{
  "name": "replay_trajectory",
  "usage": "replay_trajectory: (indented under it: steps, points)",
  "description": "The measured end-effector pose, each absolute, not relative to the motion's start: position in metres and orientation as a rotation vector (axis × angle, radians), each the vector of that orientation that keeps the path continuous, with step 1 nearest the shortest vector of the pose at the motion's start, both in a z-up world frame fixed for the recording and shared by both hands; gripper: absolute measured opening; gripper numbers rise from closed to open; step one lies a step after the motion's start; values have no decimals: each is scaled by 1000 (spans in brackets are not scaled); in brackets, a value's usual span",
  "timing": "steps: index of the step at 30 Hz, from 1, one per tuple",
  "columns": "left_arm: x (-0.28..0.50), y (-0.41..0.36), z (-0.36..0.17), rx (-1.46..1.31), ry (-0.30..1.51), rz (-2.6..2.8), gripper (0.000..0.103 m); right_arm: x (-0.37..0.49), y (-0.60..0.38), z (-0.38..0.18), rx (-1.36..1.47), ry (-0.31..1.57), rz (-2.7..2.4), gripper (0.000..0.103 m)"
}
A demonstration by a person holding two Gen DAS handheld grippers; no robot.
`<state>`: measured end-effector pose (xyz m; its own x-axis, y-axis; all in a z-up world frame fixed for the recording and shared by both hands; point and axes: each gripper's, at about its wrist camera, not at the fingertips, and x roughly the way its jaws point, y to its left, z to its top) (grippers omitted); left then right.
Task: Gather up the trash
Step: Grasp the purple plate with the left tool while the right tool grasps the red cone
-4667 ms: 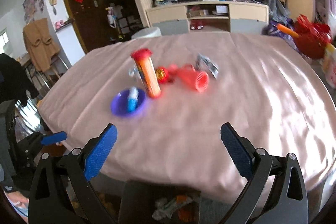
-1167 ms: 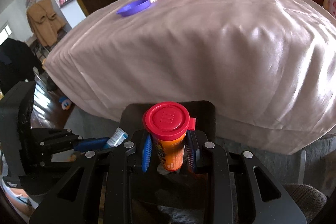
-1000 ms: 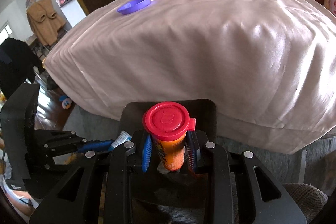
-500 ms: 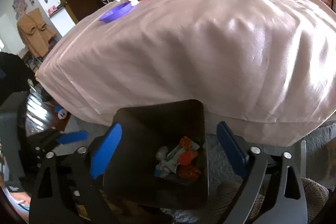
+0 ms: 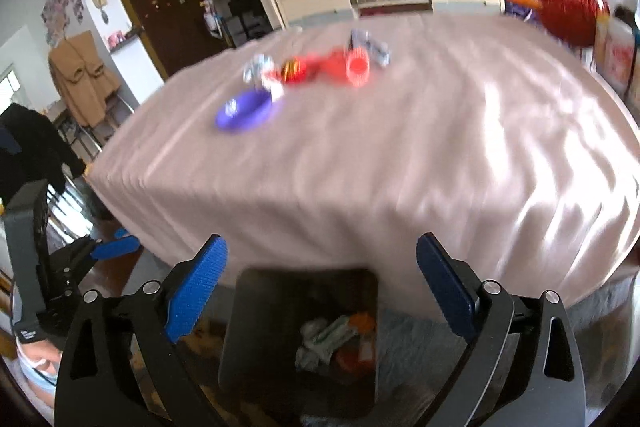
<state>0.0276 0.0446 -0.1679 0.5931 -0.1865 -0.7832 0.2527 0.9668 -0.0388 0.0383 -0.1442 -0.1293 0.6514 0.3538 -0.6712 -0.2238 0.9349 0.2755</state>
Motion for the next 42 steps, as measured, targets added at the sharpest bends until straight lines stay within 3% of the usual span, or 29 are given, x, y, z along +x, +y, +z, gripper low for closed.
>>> replay_trajectory:
  steps: [4,16,21,31,38,40,42]
  points:
    - [45,53,-147,75,851,-228,95,71,-148,-108,142,774,307,96]
    - [113,49,-130,88,848,-229,95,157,-126,-116,44,831,290,95]
    - [139,39,-133,115,860,-219,95,181,-117,-122,-17,846,284,83]
    - [186,30,-147,88,901,-229,94,228,-113,-143,-48,886,296,81]
    - [210,25,-160,82,929,-248,80,252,-103,-148,-45,900,336,77]
    - [214,23,-162,87,922,-246,78,256,-98,-145,-42,899,373,67]
    - [218,21,-162,88,922,-252,78,258,-93,-146,-73,903,366,66]
